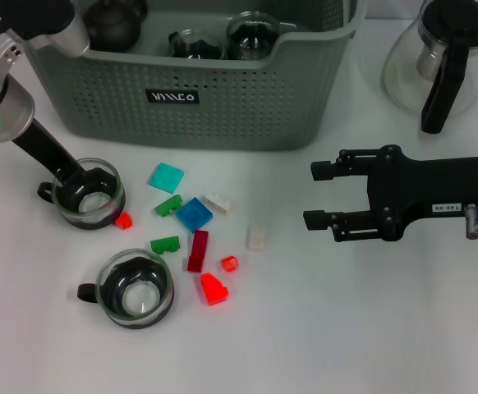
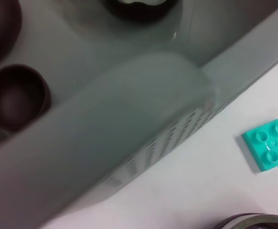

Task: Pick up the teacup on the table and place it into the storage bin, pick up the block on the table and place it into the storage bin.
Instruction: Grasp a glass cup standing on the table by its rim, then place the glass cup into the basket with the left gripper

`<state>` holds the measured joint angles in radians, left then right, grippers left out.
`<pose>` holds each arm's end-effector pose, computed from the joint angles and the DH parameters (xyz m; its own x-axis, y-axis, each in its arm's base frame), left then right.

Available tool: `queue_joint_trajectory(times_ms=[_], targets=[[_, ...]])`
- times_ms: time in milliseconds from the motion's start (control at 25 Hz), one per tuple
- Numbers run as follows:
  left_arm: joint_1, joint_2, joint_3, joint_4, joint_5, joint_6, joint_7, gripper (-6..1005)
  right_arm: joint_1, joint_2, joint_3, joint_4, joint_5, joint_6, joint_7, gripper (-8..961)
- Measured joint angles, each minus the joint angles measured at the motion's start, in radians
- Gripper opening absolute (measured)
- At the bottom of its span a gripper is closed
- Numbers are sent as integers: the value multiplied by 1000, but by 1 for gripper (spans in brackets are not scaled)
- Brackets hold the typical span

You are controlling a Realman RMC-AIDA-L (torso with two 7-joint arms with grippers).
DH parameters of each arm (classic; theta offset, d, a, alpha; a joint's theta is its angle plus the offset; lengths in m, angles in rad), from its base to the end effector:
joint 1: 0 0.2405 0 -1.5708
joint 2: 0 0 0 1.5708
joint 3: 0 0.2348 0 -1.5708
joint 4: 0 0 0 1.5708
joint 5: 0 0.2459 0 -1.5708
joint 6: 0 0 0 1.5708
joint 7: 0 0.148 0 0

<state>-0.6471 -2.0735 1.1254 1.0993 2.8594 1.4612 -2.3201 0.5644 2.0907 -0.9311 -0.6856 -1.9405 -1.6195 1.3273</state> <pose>-0.2465 0.3999 0.0409 0.6462 0.7040 -0.2947 0.4857 -0.6772 -0.5527 0.2224 0.3424 -0.0238 0.8801 -0.2063 -0.4276 -0.2294 -0.9733 -0.0025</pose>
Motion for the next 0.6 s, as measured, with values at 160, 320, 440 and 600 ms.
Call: queue_joint_trajectory(times_ms=[160, 320, 440, 600], targets=[[0, 6, 0, 0, 0, 4, -5, 218, 1, -1, 0, 0, 1, 1, 1, 761], [-1, 10, -10, 2, 0, 16, -9, 104, 3, -3, 0, 0, 2, 1, 3, 760], [-2, 11, -67, 21, -15, 66, 23, 73, 3, -3, 0, 0, 3, 1, 4, 760], [-20, 25, -312, 24, -101, 193, 179, 63, 3, -3, 0, 0, 3, -1, 4, 761]])
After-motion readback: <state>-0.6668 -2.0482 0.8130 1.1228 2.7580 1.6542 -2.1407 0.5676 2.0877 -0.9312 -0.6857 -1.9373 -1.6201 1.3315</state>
